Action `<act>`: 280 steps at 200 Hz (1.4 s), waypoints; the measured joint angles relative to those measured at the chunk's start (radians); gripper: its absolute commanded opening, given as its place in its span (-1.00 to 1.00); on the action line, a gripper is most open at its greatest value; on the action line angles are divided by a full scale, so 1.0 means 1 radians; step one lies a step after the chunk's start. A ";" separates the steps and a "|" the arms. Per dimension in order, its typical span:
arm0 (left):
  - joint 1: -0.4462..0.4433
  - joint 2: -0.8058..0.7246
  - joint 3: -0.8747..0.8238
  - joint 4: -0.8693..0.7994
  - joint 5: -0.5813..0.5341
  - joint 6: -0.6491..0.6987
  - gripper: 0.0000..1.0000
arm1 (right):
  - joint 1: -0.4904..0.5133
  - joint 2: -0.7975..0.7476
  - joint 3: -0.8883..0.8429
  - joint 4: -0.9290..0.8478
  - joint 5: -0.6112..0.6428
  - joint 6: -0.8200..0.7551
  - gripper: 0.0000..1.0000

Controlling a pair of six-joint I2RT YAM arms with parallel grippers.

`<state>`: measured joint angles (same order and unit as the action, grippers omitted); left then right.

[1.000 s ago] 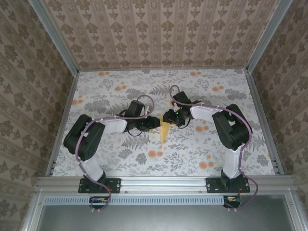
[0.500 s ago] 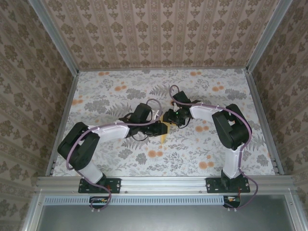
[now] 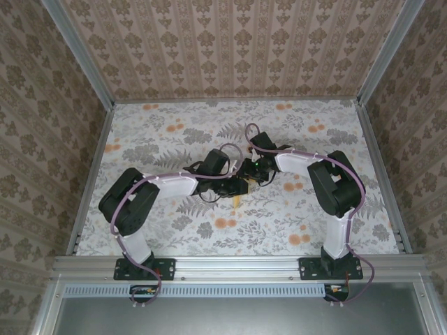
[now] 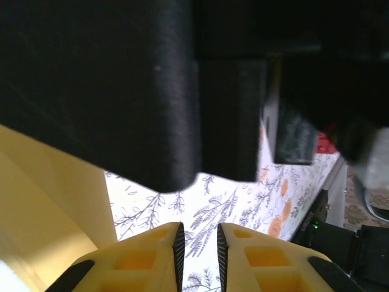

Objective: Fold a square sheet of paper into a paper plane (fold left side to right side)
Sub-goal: Fold the wing for the fifth time at the center of the table.

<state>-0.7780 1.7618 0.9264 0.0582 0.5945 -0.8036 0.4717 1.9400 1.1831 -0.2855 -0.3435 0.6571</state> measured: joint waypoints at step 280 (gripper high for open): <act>0.002 0.056 -0.010 -0.080 -0.092 0.049 -0.56 | 0.003 0.004 0.011 -0.011 0.007 -0.004 -0.05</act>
<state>-0.7765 1.8175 0.9165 -0.0219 0.5030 -0.7544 0.4744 1.9438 1.1942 -0.2970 -0.3363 0.6529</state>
